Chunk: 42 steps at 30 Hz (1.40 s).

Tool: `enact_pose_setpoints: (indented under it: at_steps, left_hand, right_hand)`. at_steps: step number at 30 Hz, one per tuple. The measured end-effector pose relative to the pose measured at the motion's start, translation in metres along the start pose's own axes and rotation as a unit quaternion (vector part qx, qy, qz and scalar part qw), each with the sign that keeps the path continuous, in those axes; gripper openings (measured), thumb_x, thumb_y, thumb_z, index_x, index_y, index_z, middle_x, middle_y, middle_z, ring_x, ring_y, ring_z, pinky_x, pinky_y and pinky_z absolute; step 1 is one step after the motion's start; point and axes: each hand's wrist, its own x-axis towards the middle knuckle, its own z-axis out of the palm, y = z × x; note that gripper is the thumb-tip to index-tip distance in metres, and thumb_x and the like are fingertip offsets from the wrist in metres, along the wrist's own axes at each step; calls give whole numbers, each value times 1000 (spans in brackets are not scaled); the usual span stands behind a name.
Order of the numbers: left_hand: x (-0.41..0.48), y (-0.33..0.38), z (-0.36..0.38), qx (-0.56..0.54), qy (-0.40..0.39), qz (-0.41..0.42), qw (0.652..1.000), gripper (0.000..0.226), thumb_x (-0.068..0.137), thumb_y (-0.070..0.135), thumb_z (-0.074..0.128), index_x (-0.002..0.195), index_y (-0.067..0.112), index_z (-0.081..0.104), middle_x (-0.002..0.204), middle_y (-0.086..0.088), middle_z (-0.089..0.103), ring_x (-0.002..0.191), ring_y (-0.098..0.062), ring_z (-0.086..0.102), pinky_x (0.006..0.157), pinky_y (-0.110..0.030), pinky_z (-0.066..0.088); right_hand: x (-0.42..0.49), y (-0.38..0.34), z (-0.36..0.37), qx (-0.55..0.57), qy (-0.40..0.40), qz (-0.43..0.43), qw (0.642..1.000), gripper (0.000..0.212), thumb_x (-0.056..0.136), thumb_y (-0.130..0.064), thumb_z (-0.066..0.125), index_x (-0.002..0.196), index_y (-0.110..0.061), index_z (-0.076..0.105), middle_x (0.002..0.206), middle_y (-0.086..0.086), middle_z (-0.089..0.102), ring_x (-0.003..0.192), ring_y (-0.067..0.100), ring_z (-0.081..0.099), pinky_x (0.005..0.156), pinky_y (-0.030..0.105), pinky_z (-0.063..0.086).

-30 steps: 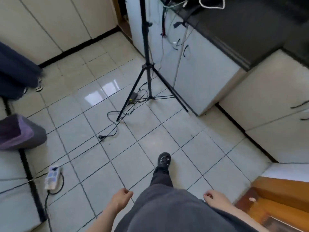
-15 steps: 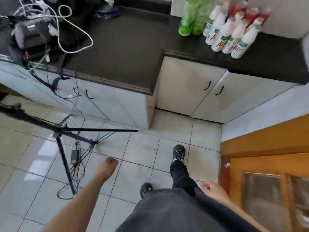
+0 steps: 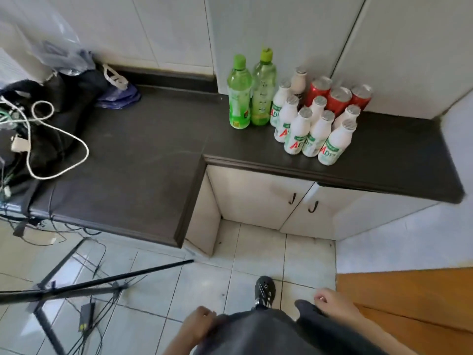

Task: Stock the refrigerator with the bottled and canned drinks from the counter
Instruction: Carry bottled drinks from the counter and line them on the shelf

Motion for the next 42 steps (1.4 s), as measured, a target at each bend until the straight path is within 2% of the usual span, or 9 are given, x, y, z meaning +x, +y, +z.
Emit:
enact_pose_setpoints:
  at_steps: [3,7,11,14,19,27,31,36,42]
  left_hand:
    - [10,61,-18,-15,27,50,998,21,92,31,48,88,13,58,112,-11,65,107,-25,59,82,-27,43]
    - [18,131,-48,-102,63,119,986,13,93,25,53,96,16,61,103,-4,65,100,-22,60,89,-29,45]
    - [28,196,-90,-173,116,196,958,10,93,26,56,97,22,64,91,5,67,86,-10,61,69,-14,43]
    - [32,245,-129,-227,169,239,929,8,93,27,56,96,27,64,91,7,68,86,-8,63,61,-13,44]
    - [41,325,-195,-292,286,330,851,17,93,25,56,109,26,58,105,12,62,91,8,57,82,-18,45]
    - [63,404,-257,-306,331,445,774,60,83,39,55,136,17,36,135,8,41,127,-4,41,108,-38,37]
    - [74,421,-272,-261,312,480,777,68,80,45,57,138,17,35,138,0,44,128,-12,43,109,-39,37]
    - [82,423,-283,-231,311,499,775,28,84,44,47,112,40,47,110,19,53,104,5,51,89,-13,38]
    - [81,414,-290,-285,322,467,773,37,84,42,45,113,21,55,103,18,59,98,3,55,83,-8,40]
  right_hand:
    - [21,0,-48,25,50,-12,998,21,98,-27,39,96,-16,57,90,-8,57,75,4,51,69,21,42]
    - [37,-21,-86,163,84,-29,983,15,98,-26,44,106,-22,56,98,-8,60,90,7,58,74,19,45]
    - [46,-59,-118,268,120,-72,953,12,97,-23,49,104,-25,58,93,-7,65,86,5,62,67,13,44]
    - [42,-89,-146,321,172,-116,924,14,94,-17,52,95,-26,63,86,-7,69,83,4,65,79,24,51]
    - [21,-142,-215,373,284,-216,857,20,93,-11,54,91,-27,66,83,-10,70,81,5,67,77,24,52]
    - [29,-239,-326,356,414,-300,782,13,93,-21,55,100,-30,61,93,-13,67,94,1,62,77,12,48]
    - [59,-280,-358,231,474,-300,795,30,91,-20,58,121,-14,57,115,-6,62,111,7,54,95,21,40]
    - [94,-312,-376,65,440,-303,843,51,95,-31,51,140,-10,40,138,5,49,128,18,42,102,19,27]
    - [114,-334,-378,50,404,-327,853,41,95,-29,50,126,-3,49,116,11,59,109,26,55,93,28,39]
